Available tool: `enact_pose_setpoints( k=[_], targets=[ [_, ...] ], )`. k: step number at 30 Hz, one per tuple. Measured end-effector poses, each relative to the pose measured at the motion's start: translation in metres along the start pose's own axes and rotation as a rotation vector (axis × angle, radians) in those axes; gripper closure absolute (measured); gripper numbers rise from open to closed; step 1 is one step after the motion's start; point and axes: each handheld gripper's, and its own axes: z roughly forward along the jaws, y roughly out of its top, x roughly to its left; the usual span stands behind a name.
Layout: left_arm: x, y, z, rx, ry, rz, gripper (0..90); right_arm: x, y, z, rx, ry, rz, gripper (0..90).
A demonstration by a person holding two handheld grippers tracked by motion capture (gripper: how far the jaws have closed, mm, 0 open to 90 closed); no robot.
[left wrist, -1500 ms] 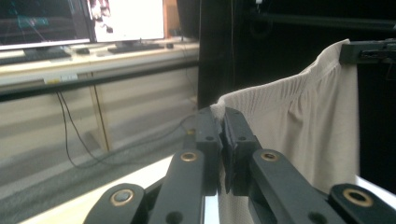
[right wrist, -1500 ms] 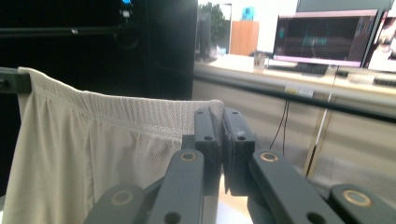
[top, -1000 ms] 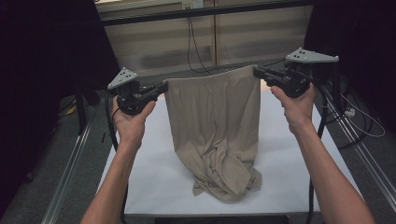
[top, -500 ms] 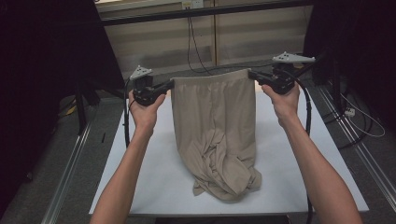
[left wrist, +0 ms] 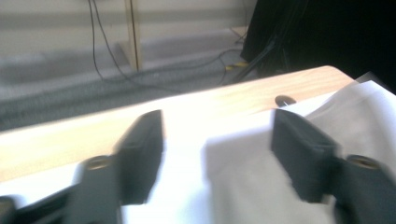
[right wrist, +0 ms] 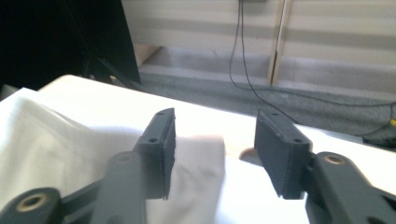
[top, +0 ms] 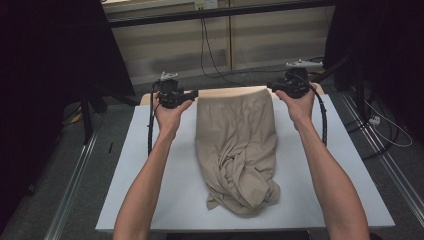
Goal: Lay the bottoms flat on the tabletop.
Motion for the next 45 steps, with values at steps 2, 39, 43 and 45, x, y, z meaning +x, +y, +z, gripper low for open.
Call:
enact_pose_setpoints(
  k=[2, 39, 43, 45],
  targets=[
    [0.001, -0.006, -0.002, 0.001, 0.008, 0.019, 31.3, 0.000, -0.004, -0.004, 0.001, 0.004, -0.007, 46.5],
    [-0.092, -0.158, -0.118, 0.127, -0.235, 0.193, 19.8, 0.136, -0.158, -0.151, 0.150, 0.478, -0.249, 43.2],
    [-0.113, -0.173, -0.120, 0.170, -0.304, 0.258, 29.7, 0.149, -0.175, -0.150, 0.208, 0.503, -0.310, 32.8],
    [-0.124, -0.177, -0.114, 0.203, -0.345, 0.281, 30.5, 0.157, -0.180, -0.143, 0.245, 0.512, -0.330, 27.2]
  ],
)
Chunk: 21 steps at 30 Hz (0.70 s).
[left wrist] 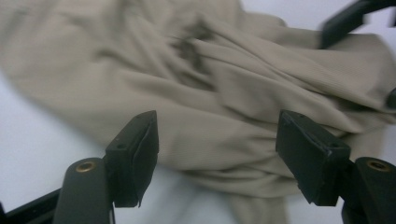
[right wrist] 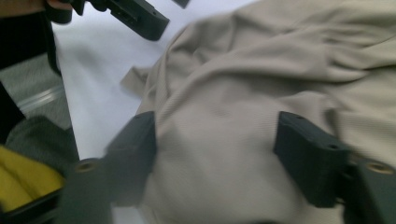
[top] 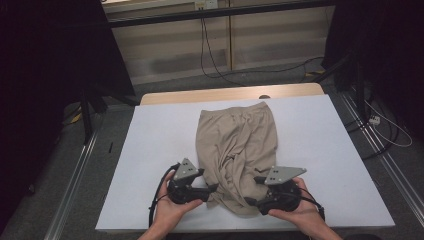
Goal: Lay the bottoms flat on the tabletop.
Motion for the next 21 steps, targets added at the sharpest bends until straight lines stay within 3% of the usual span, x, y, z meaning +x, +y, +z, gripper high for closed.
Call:
enact_pose_setpoints(
  k=[2, 5, 7, 8, 11, 13, 21],
  targets=[
    [-0.007, -0.001, 0.010, 0.029, 0.000, 0.022, 30.0, 0.002, -0.001, 0.007, 0.039, -0.007, -0.030, 29.7],
    [-0.008, -0.002, 0.018, 0.074, 0.022, 0.065, 35.4, -0.001, -0.004, 0.011, 0.059, -0.041, -0.013, 66.1],
    [-0.004, -0.002, 0.019, 0.083, 0.019, 0.040, 48.0, -0.005, -0.003, 0.005, 0.036, -0.058, 0.002, 78.6],
    [0.000, -0.002, 0.019, 0.081, 0.013, 0.024, 52.3, -0.007, -0.003, 0.002, 0.020, -0.060, 0.008, 79.7],
    [0.005, -0.001, 0.018, 0.079, 0.003, 0.017, 76.6, -0.017, -0.002, -0.013, -0.049, -0.088, 0.061, 80.1],
    [0.009, 0.001, 0.015, 0.055, -0.002, -0.011, 84.1, -0.024, -0.003, -0.021, -0.072, -0.124, 0.079, 80.1],
    [0.028, 0.007, 0.002, -0.028, 0.034, -0.079, 85.5, -0.062, -0.007, -0.045, -0.147, -0.262, 0.171, 81.1]
  ],
)
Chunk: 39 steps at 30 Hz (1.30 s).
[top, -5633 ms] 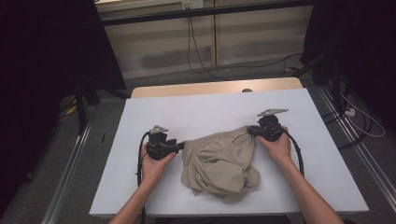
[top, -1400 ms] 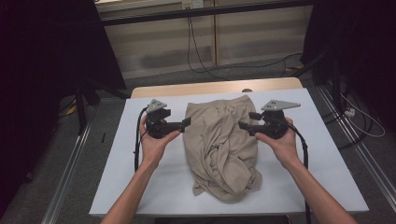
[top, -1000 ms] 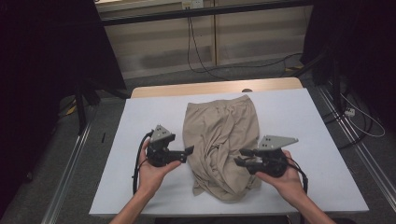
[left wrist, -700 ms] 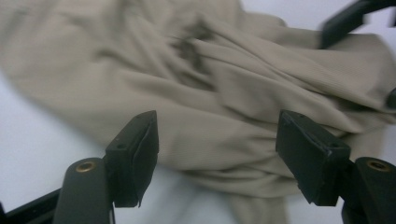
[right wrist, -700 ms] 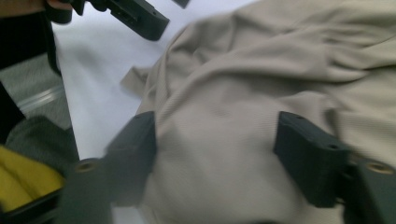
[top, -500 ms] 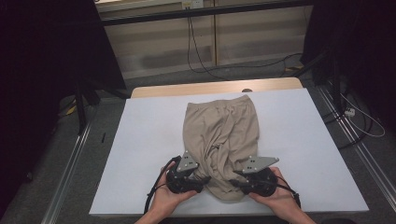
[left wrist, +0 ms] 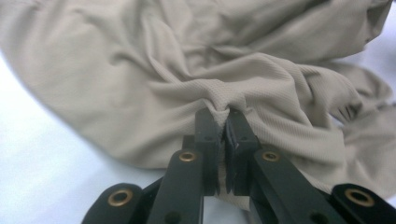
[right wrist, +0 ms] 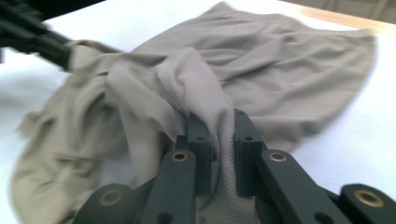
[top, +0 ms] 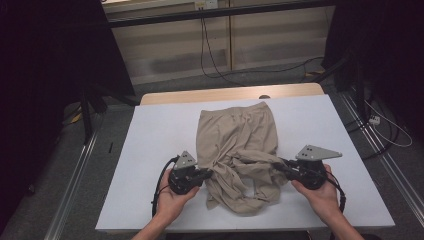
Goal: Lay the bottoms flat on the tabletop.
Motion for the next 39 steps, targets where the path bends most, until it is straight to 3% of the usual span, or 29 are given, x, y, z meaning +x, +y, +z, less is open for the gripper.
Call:
enact_pose_setpoints(
  k=[5, 7, 9, 11, 16, 19, 21, 24, 26, 29, 32, 34, 36, 37, 38, 39],
  targets=[
    [0.013, 0.003, 0.002, -0.017, 0.025, -0.037, 85.5, -0.024, 0.007, 0.002, -0.029, -0.113, 0.031, 80.8],
    [0.016, 0.002, 0.004, -0.009, 0.032, -0.044, 85.4, -0.031, 0.010, 0.005, -0.031, -0.174, 0.012, 79.6],
    [0.019, 0.000, 0.004, -0.001, 0.043, -0.053, 85.0, -0.037, 0.008, 0.009, -0.024, -0.191, 0.033, 74.6],
    [0.020, -0.001, 0.001, -0.001, 0.052, -0.056, 81.8, -0.036, 0.005, 0.011, -0.002, -0.183, 0.037, 60.1],
    [0.019, -0.006, -0.006, -0.008, 0.065, -0.059, 62.8, -0.017, 0.005, 0.007, -0.007, -0.129, 0.019, 41.4],
    [0.013, -0.004, -0.014, -0.049, 0.062, -0.050, 57.6, 0.002, 0.007, 0.004, -0.015, -0.093, -0.012, 40.0],
    [0.006, -0.003, -0.017, -0.064, 0.055, -0.026, 56.1, 0.017, 0.006, 0.006, -0.002, -0.030, -0.039, 46.5],
    [-0.005, -0.003, -0.019, -0.067, 0.017, 0.008, 62.8, 0.039, 0.003, 0.015, 0.043, 0.088, -0.093, 56.7],
    [-0.015, -0.002, -0.018, -0.067, -0.012, 0.039, 64.6, 0.053, -0.003, 0.026, 0.097, 0.161, -0.118, 57.4],
    [-0.033, -0.001, -0.012, -0.054, -0.057, 0.086, 55.2, 0.068, -0.008, 0.036, 0.147, 0.224, -0.150, 51.2],
    [-0.044, -0.001, 0.004, -0.001, -0.079, 0.134, 38.3, 0.080, -0.016, 0.047, 0.209, 0.266, -0.176, 42.9],
    [-0.049, 0.000, 0.017, 0.039, -0.038, 0.184, 33.8, 0.085, -0.020, 0.054, 0.251, 0.274, -0.193, 41.4],
    [-0.046, 0.003, 0.026, 0.077, -0.008, 0.171, 37.5, 0.089, -0.023, 0.059, 0.277, 0.288, -0.197, 42.4],
    [-0.041, 0.006, 0.029, 0.078, 0.004, 0.145, 45.8, 0.091, -0.024, 0.061, 0.283, 0.295, -0.197, 43.2],
    [-0.037, 0.007, 0.029, 0.073, -0.001, 0.129, 61.9, 0.093, -0.024, 0.061, 0.277, 0.290, -0.219, 51.6],
    [-0.030, 0.010, 0.027, 0.040, -0.022, 0.105, 74.0, 0.094, -0.024, 0.060, 0.279, 0.316, -0.220, 65.6]
  ],
)
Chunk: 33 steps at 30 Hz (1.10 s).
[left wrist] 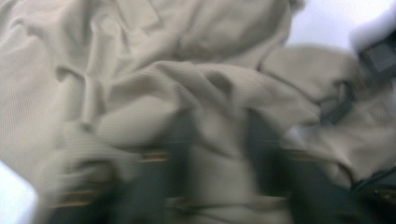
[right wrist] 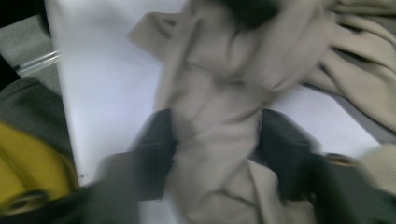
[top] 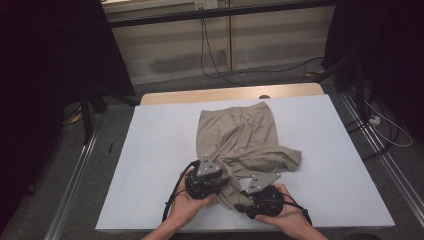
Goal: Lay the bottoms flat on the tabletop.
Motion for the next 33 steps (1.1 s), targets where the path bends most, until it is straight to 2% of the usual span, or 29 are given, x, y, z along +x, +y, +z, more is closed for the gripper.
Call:
enact_pose_setpoints(
  k=[1, 2, 4, 6, 8, 9, 11, 12, 13, 15, 17, 19, 20, 21, 22, 23, 24, 25, 26, 28, 30, 31, 33],
  targets=[
    [0.004, 0.002, -0.003, -0.013, 0.012, -0.006, 85.5, 0.002, 0.000, -0.002, -0.009, 0.043, -0.001, 74.0],
    [0.011, 0.004, -0.008, -0.046, 0.014, -0.030, 89.0, 0.004, 0.001, -0.002, -0.010, 0.044, -0.005, 78.1],
    [0.021, 0.009, -0.017, -0.080, 0.023, -0.078, 90.0, 0.010, 0.001, -0.004, -0.002, 0.065, -0.030, 83.1],
    [0.030, 0.014, -0.024, -0.101, 0.039, -0.094, 90.0, 0.015, 0.001, -0.006, 0.001, 0.087, -0.043, 83.5],
    [0.035, 0.016, -0.027, -0.115, 0.014, -0.110, 90.0, 0.018, 0.001, -0.009, -0.003, 0.091, -0.042, 83.7],
    [0.034, 0.016, -0.027, -0.119, 0.008, -0.113, 90.0, 0.020, 0.001, -0.011, -0.010, 0.097, -0.038, 84.0],
    [0.028, 0.015, -0.025, -0.097, -0.018, -0.087, 88.7, 0.023, 0.000, -0.017, -0.023, 0.105, -0.046, 84.0],
    [0.021, 0.014, -0.021, -0.082, -0.049, -0.071, 78.4, 0.024, 0.000, -0.020, -0.035, 0.111, -0.047, 84.0],
    [0.016, 0.014, -0.019, -0.064, -0.061, -0.057, 64.8, 0.026, -0.001, -0.025, -0.047, 0.116, -0.049, 84.0],
    [0.001, 0.014, -0.008, -0.026, -0.114, 0.011, 49.3, 0.028, -0.004, -0.030, -0.051, 0.130, -0.042, 84.0],
    [-0.014, 0.014, 0.004, 0.010, -0.146, 0.066, 35.4, 0.029, -0.010, -0.032, -0.040, 0.125, -0.038, 83.4],
    [-0.024, 0.014, 0.016, 0.056, -0.142, 0.107, 27.2, 0.028, -0.016, -0.030, -0.018, 0.111, -0.023, 82.2],
    [-0.028, 0.012, 0.024, 0.100, -0.124, 0.120, 24.8, 0.027, -0.017, -0.029, -0.010, 0.105, -0.015, 81.7],
    [-0.030, 0.011, 0.029, 0.110, -0.115, 0.126, 24.2, 0.025, -0.017, -0.027, -0.007, 0.102, -0.012, 80.9],
    [-0.030, 0.009, 0.035, 0.135, -0.092, 0.132, 24.8, 0.024, -0.017, -0.026, -0.009, 0.102, -0.005, 80.4],
    [-0.029, 0.008, 0.038, 0.147, -0.082, 0.139, 34.5, 0.023, -0.016, -0.024, -0.007, 0.100, -0.003, 80.2],
    [-0.026, 0.006, 0.040, 0.153, -0.079, 0.139, 48.0, 0.022, -0.016, -0.024, -0.003, 0.102, -0.004, 80.2],
    [-0.023, 0.006, 0.039, 0.144, -0.095, 0.115, 62.3, 0.021, -0.015, -0.022, -0.002, 0.100, -0.004, 80.2],
    [-0.020, 0.007, 0.036, 0.135, -0.080, 0.101, 80.8, 0.021, -0.015, -0.022, -0.002, 0.103, -0.004, 80.2],
    [-0.011, 0.010, 0.026, 0.107, -0.068, 0.056, 83.5, 0.021, -0.014, -0.021, -0.005, 0.102, -0.002, 80.6],
    [0.003, 0.015, 0.014, 0.030, -0.061, -0.041, 84.0, 0.023, -0.013, -0.021, -0.011, 0.105, -0.006, 81.2],
    [0.009, 0.017, 0.009, 0.005, -0.053, -0.070, 84.0, 0.023, -0.012, -0.021, -0.013, 0.108, -0.004, 81.4],
    [0.027, 0.022, -0.005, -0.048, -0.013, -0.119, 84.0, 0.025, -0.012, -0.021, -0.012, 0.112, -0.003, 81.8]
  ],
)
